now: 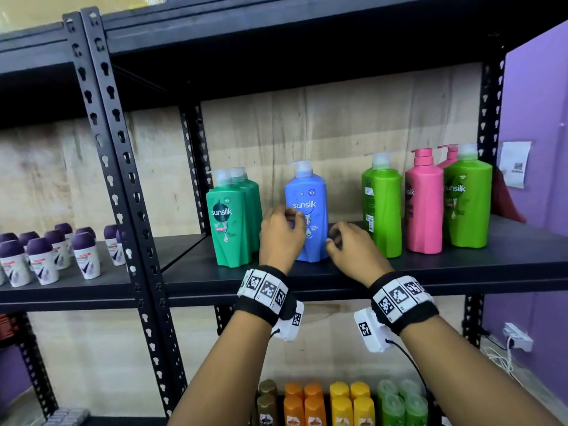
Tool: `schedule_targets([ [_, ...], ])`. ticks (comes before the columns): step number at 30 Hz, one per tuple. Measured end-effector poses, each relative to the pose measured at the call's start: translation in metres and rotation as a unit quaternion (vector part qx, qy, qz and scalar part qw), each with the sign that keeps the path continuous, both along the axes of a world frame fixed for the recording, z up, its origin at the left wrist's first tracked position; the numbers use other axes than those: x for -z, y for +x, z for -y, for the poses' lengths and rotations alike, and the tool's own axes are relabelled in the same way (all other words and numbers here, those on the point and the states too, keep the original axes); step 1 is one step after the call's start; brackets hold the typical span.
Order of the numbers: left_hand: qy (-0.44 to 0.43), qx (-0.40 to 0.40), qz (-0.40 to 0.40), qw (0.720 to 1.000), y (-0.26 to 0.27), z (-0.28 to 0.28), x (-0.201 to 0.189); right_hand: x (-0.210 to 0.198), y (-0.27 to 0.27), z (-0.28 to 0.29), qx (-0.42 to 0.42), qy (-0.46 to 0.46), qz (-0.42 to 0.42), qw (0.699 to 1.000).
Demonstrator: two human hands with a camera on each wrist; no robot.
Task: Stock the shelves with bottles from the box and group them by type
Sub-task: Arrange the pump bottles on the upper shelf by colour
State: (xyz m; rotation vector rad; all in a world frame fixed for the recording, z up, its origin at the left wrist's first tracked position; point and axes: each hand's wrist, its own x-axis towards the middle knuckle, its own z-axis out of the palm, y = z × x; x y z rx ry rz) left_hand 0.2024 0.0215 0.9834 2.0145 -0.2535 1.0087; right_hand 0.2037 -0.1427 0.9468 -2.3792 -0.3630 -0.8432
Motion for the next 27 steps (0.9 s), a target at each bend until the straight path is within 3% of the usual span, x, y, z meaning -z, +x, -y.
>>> schedule_targets([
  [11, 0.126, 0.013, -0.001, 0.992, -0.023, 0.112, -0.021, -0.038, -0.058, 0.105, 0.061, -0.073, 0.045, 0.994],
  [18, 0.137, 0.014, 0.002, 0.990, -0.034, 0.200, -0.026, -0.039, -0.071, 0.194, 0.101, -0.072, 0.062, 0.990],
  [27, 0.096, 0.032, 0.038, 0.994, -0.021, 0.251, -0.042, -0.054, -0.060, 0.260, 0.157, -0.040, 0.056, 0.985],
])
